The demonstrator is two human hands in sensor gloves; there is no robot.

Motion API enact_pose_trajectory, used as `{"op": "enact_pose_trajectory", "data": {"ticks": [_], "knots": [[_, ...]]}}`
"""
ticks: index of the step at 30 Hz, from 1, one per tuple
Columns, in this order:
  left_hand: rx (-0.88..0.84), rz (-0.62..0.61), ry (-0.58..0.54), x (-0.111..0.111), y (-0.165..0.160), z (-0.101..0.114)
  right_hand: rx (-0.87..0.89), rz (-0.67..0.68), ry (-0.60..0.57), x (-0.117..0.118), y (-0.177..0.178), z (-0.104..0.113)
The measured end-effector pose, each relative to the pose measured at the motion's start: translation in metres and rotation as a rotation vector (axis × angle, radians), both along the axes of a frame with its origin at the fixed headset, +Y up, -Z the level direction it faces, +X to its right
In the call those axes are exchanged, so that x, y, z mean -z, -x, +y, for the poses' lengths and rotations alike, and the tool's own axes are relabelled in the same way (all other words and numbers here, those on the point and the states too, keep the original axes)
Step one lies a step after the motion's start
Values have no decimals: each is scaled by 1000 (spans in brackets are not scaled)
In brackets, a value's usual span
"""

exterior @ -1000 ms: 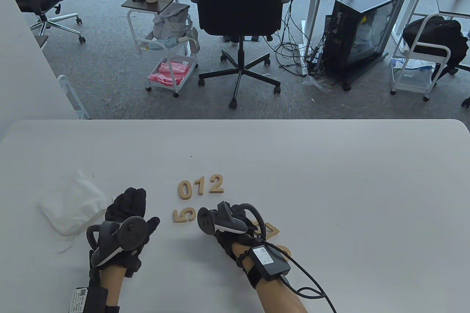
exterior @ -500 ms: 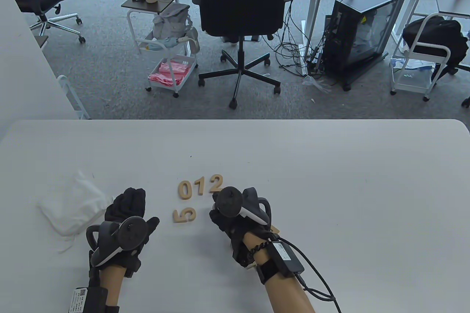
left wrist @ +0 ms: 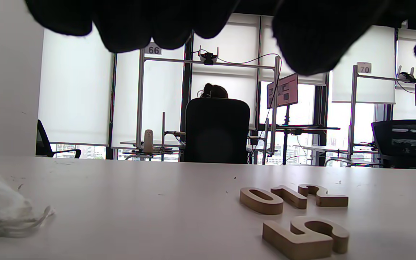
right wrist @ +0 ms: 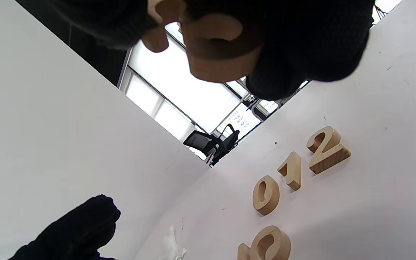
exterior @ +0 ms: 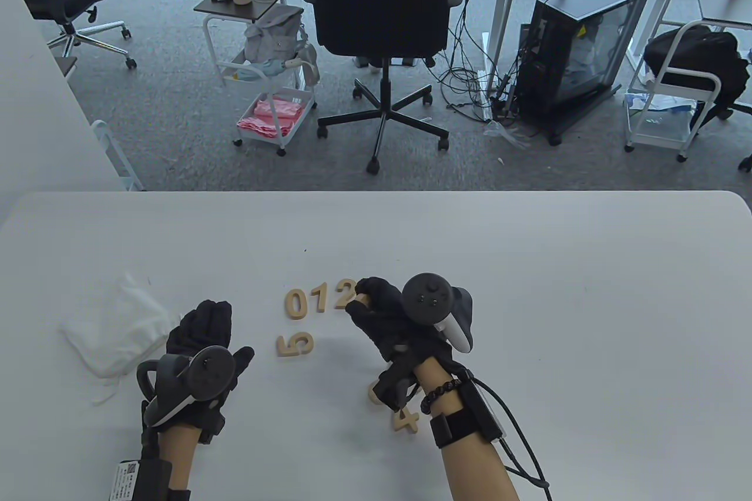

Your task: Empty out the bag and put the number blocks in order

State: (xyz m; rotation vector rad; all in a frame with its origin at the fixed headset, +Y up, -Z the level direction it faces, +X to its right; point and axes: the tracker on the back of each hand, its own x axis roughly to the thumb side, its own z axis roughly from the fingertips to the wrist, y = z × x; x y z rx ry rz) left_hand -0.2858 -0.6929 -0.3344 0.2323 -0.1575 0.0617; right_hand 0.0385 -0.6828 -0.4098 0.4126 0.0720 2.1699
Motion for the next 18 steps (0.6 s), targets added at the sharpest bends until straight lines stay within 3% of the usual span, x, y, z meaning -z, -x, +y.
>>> {"op": "enact_pose_trajectory", "data": {"ticks": [9, 18], "knots": [[0, 0, -5, 0, 0, 0, 40, -146, 40, 6, -16, -7], [-3, 2, -18, -1, 1, 2, -4, -234, 42, 7, -13, 8]]}}
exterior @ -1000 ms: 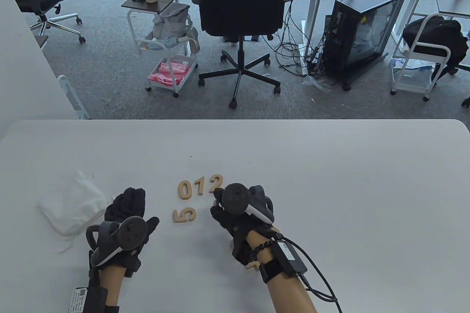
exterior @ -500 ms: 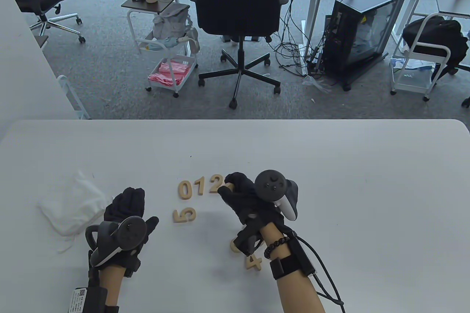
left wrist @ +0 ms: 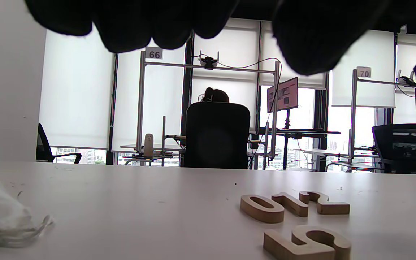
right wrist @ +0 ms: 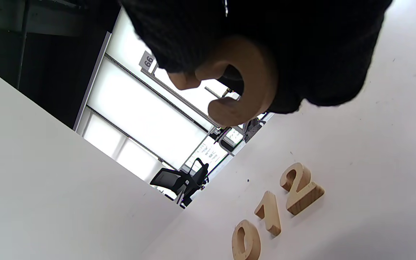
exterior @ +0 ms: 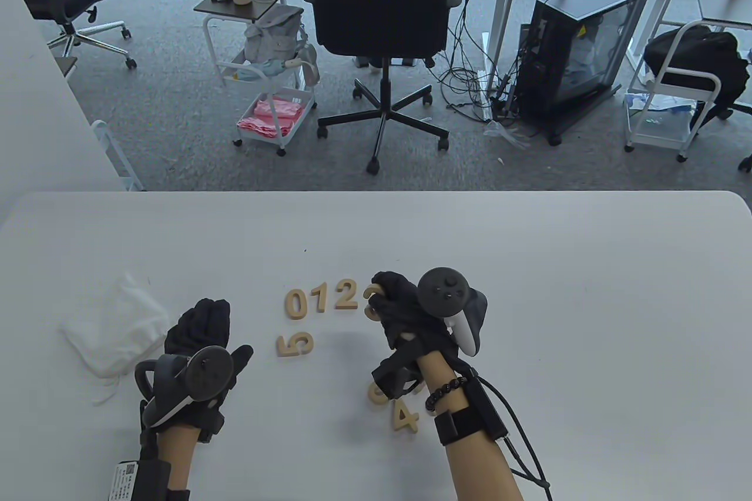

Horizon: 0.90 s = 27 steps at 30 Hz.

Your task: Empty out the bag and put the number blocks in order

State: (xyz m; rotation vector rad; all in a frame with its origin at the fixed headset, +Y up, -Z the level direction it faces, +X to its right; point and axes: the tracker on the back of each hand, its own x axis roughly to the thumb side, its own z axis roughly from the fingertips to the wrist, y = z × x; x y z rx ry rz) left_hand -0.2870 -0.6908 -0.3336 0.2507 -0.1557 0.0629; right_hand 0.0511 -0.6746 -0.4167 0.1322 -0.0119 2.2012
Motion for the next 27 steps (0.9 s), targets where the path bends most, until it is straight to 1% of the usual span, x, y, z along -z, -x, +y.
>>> {"op": "enact_pose_trajectory", "data": {"ticks": [3, 7, 10, 13, 16, 19, 25, 27], "knots": [[1, -2, -3, 0, 0, 0, -70, -44, -1, 11, 4, 7], [0, -5, -7, 0, 0, 0, -229, -99, 14, 37, 11, 15], [-5, -4, -9, 0, 1, 1, -310, -128, 6, 52, 18, 16], [-7, -3, -7, -1, 1, 0, -374, -116, 19, 67, 26, 12], [-8, -3, -8, -1, 1, 0, -423, -113, 45, 80, 32, 2], [-8, -3, -8, -1, 1, 0, -487, -129, 100, 90, 34, -15], [-6, -3, 0, 0, 0, 0, -552, -163, 172, 105, 36, -45], [-4, -2, 3, 0, 0, -1, -567, -155, 217, 110, 38, -56]]}}
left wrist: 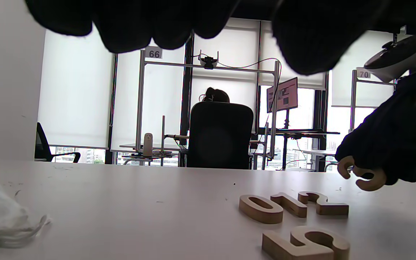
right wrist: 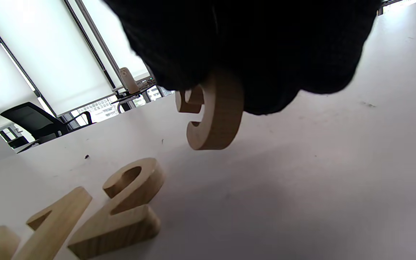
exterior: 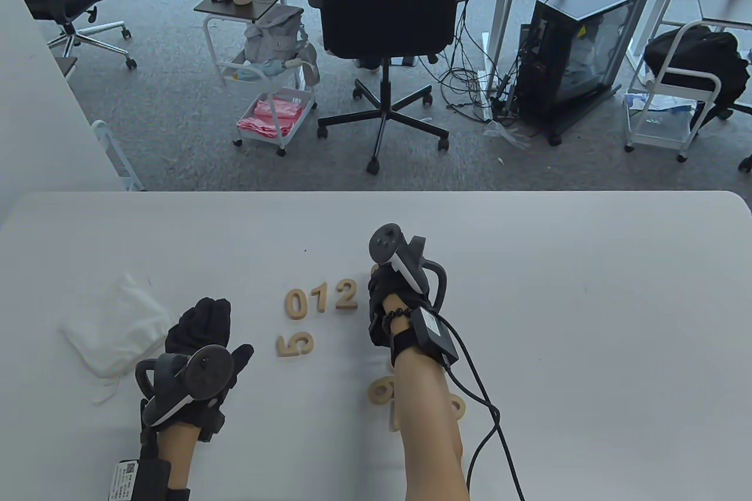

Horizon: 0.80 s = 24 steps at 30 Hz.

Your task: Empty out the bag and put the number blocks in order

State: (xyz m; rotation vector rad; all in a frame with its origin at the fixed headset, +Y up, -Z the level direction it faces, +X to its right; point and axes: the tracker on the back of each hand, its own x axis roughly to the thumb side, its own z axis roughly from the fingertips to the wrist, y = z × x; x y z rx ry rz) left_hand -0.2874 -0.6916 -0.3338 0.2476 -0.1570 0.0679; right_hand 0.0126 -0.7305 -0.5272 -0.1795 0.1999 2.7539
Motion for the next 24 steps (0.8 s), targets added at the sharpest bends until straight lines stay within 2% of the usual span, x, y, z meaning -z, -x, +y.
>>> {"op": "enact_pose_trajectory", "data": {"ticks": [10, 20, 24], "knots": [[1, 3, 6, 0, 0, 1, -79, -13, 55, 8, 9, -23], [0, 2, 7, 0, -1, 1, -246, 4, -10, 9, 16, -27], [4, 0, 9, 1, -1, 1, -230, -16, 1, 10, 15, -27]]}}
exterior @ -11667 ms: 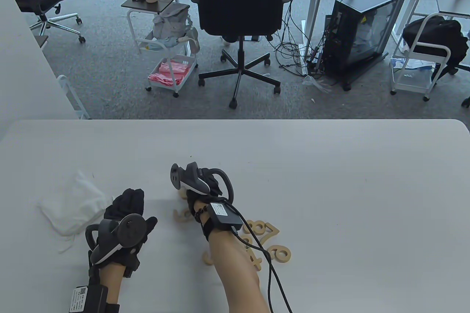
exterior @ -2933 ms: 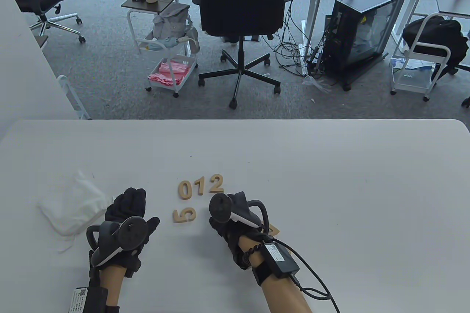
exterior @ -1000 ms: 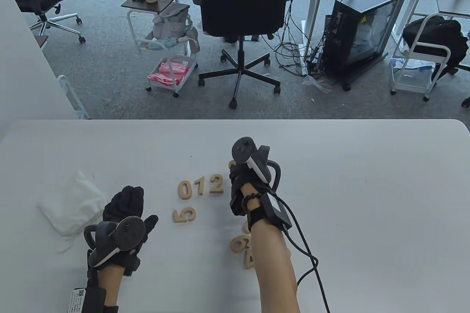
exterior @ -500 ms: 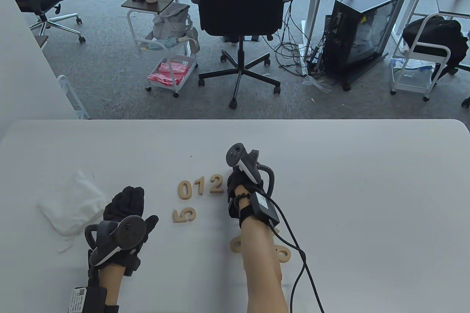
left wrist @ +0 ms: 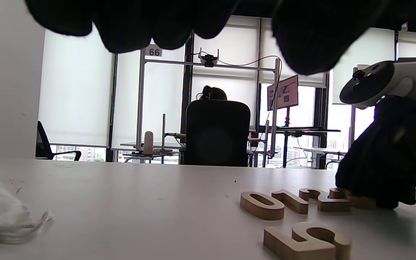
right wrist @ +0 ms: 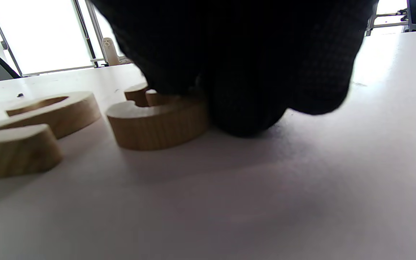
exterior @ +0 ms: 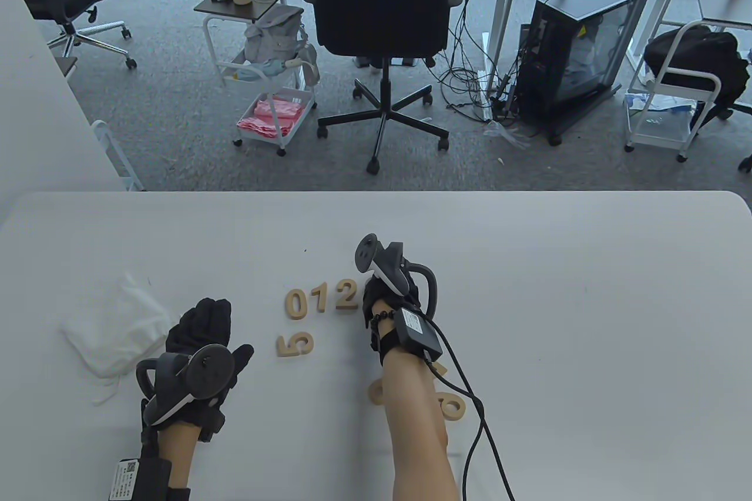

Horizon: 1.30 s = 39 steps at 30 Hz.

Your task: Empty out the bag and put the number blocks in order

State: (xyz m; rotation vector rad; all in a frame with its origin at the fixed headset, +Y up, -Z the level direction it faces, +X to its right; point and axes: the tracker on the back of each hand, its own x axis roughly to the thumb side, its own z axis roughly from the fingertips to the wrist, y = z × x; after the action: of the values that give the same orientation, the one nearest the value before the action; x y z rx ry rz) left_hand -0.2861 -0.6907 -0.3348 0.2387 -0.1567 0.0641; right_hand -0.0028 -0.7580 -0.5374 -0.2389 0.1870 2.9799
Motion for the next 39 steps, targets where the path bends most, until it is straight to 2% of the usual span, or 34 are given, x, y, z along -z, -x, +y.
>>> {"op": "enact_pose_trajectory", "data": {"ticks": [14, 17, 21, 24, 29, 31, 35, 39], "knots": [[-9, 1, -7, -1, 1, 0, 10, -27, 21, -1, -3, 2], [-9, 0, -5, -1, 1, 0, -10, -9, -16, -4, -7, 13], [-6, -6, -7, 0, 0, 1, 38, 66, -79, -20, -14, 40], [0, -13, -10, -1, -1, 1, 93, 141, -126, -44, -21, 63], [3, -23, -16, -1, -2, 1, 178, 355, -172, -105, -39, 93], [3, -25, -19, -2, -3, 1, 197, 395, -191, -130, -47, 100], [5, -30, -21, -2, -3, 1, 189, 513, -202, -176, -61, 106], [9, -33, -20, -2, -5, 0, 140, 606, -189, -208, -66, 97]]}}
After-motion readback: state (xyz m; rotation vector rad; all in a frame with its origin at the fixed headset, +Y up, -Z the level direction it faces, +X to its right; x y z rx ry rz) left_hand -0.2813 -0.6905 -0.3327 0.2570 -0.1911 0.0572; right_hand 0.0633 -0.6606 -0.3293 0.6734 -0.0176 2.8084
